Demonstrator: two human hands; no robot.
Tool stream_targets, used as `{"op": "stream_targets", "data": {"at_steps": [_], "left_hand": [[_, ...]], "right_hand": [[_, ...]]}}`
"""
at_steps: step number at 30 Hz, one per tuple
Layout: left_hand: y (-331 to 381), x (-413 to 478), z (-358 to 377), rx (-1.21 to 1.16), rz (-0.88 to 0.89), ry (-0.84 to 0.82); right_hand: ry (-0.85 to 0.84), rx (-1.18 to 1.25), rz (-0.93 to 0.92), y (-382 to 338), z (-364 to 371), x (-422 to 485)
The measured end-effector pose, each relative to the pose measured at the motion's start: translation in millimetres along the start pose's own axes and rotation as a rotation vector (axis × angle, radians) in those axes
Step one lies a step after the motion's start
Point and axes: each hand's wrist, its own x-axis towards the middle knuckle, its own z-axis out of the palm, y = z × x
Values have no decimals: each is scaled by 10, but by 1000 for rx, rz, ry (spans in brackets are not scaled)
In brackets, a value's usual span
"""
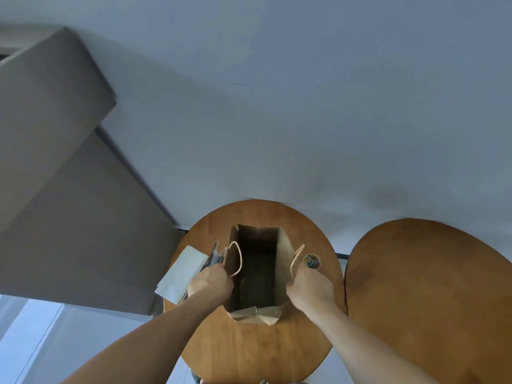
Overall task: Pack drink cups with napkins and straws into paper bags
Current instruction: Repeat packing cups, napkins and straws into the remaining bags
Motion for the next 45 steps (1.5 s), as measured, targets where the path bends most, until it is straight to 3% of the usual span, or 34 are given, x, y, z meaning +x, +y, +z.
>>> {"op": "stream_targets", "data": {"at_steps": [6,11,18,23,26,28,35,45], "left_hand": [[-337,167,-136,76,84,27],[-299,212,5,-158,291,-171],[-347,303,-212,-128,477,-294],[-330,350,-472,-117,558,-367],[-261,332,-663,-67,579,-221],[-208,307,-793,-37,596,-100],[-90,250,-1158,-18,591,70],[-392,140,-2643,-42,532,498]], "right_hand": [[36,-11,104,44,12,-57],[-5,63,96,-267,90,-187],[-62,58,67,-443,37,-328],[-156,230,51,-409,-91,-314],[-171,295,-1,-388,-234,-275],[-92,285,0,-397,-328,-213],[77,225,-103,-691,-639,54],[173,126,-447,-1903,-1627,523]]}}
